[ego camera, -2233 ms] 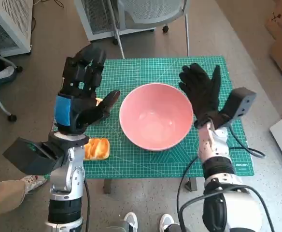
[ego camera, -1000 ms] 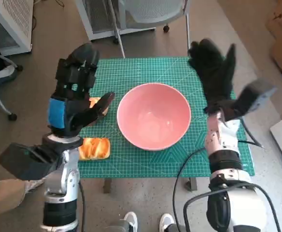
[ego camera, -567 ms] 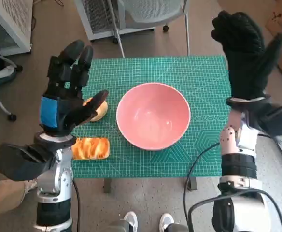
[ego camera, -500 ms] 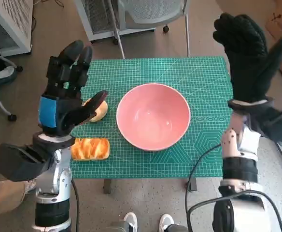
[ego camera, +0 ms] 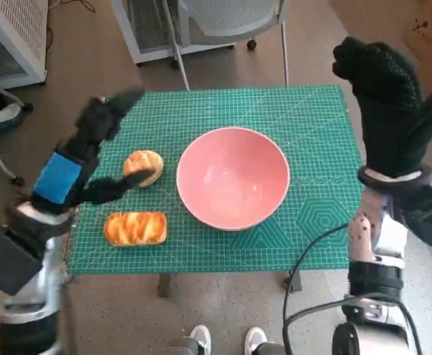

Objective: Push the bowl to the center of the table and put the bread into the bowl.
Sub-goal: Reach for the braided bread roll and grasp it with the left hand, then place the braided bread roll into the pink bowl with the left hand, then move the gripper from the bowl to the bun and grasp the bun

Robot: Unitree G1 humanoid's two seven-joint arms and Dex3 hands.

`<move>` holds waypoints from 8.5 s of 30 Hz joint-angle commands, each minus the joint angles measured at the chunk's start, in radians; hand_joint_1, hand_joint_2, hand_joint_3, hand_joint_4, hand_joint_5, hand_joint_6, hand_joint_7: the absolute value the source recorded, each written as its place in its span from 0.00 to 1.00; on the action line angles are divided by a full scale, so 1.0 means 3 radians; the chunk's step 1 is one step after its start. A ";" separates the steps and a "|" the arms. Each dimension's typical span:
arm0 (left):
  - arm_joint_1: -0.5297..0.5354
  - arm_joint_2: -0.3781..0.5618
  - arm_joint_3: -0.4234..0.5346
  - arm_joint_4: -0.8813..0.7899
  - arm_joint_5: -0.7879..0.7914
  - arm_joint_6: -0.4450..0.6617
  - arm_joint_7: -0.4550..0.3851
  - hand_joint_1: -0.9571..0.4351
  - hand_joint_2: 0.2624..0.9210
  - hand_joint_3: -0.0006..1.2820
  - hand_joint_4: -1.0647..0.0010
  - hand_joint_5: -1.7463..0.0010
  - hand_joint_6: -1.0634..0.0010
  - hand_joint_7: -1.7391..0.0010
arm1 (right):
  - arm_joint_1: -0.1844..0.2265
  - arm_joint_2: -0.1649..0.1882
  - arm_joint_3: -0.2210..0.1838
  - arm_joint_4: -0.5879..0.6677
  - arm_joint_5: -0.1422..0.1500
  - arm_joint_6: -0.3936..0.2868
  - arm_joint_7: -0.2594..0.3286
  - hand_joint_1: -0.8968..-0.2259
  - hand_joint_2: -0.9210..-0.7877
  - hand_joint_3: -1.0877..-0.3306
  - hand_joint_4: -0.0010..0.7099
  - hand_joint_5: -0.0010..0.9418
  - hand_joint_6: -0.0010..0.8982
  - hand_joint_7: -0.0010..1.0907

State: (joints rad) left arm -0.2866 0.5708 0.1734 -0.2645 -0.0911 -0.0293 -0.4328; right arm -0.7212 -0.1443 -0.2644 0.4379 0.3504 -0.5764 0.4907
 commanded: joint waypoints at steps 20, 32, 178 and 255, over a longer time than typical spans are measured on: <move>0.0384 0.0895 -0.0509 -0.0661 0.1076 0.1303 -0.0598 0.61 0.83 0.00 0.81 1.00 0.66 0.97 | 0.0091 0.0008 0.0098 -0.0004 0.0008 0.0086 -0.0115 0.52 0.00 0.71 0.52 0.01 0.48 0.02; 0.0381 0.0866 -0.0889 -0.0488 0.1525 0.1367 -0.0615 0.61 0.83 0.00 0.82 1.00 0.64 0.98 | 0.0072 0.0010 0.0108 0.0059 0.0050 0.0102 -0.0082 0.50 0.00 0.72 0.52 0.01 0.48 0.02; -0.1726 -0.0827 -0.1910 0.1913 0.2344 0.0068 0.0195 0.32 0.89 0.01 0.97 1.00 0.78 0.97 | 0.0323 -0.0020 0.0047 -0.0115 0.0118 0.0052 -0.0095 0.54 0.00 0.66 0.55 0.00 0.47 0.00; -0.2087 -0.0232 -0.1858 0.3879 0.2364 0.0313 0.0261 0.47 0.72 0.00 0.94 1.00 0.73 1.00 | 0.0173 -0.0074 0.0070 0.0129 0.0136 0.0011 -0.0006 0.56 0.00 0.68 0.55 0.00 0.48 0.00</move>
State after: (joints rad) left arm -0.8641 0.5377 -0.3612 0.8165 0.6058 0.0954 -0.4020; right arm -0.6844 -0.1565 -0.2389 0.4651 0.3902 -0.5776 0.4810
